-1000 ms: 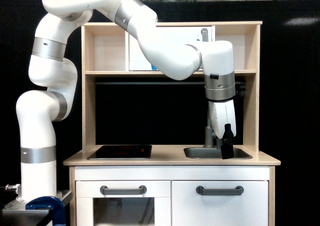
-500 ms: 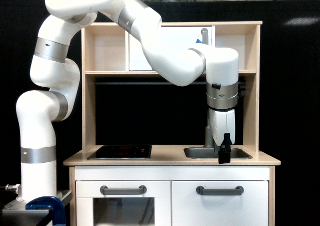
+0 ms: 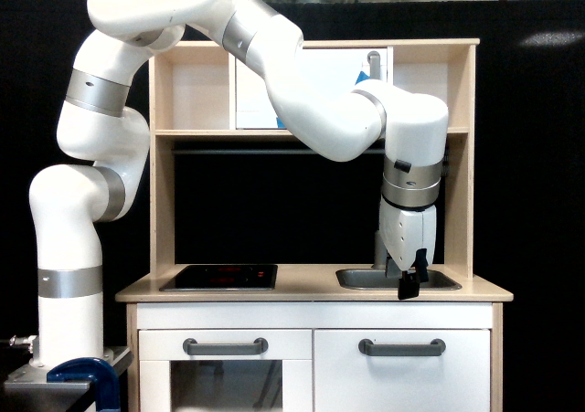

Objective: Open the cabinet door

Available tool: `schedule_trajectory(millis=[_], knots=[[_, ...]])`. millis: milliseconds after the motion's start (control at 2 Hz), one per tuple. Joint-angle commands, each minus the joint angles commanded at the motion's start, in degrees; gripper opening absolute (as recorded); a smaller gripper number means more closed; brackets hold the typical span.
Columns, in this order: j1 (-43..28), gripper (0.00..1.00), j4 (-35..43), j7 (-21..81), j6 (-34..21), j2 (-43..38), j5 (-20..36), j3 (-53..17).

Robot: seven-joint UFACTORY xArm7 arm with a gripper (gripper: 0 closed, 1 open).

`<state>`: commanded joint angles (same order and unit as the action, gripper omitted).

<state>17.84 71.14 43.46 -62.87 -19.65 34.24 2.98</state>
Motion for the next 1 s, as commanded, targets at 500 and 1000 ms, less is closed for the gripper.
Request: schedule_trajectory(millis=[500,1000], knots=[[-1.0,1.0,-2.4,-13.6,2.6,1.8,-0.4,-2.1],[-1.0,1.0,-3.6,-7.1,4.6,2.1,-0.1,-0.6]])
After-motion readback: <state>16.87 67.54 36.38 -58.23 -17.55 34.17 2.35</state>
